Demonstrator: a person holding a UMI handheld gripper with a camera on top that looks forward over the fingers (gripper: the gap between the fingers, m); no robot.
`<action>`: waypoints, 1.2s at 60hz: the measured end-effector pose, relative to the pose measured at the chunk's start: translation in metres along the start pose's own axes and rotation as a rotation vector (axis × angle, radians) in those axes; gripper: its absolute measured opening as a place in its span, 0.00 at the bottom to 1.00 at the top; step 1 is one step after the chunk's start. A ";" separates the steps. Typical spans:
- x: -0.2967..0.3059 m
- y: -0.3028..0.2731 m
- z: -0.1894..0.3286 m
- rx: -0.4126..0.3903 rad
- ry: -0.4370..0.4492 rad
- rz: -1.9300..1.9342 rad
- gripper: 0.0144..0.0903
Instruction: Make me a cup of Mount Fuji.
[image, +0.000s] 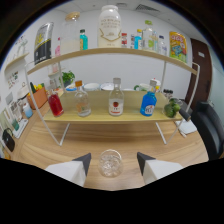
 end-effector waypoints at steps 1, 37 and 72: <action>0.000 0.000 0.000 0.001 0.002 0.000 0.94; -0.071 -0.017 -0.031 0.253 -0.034 0.030 0.94; -0.083 -0.135 0.084 0.390 -0.001 0.002 0.59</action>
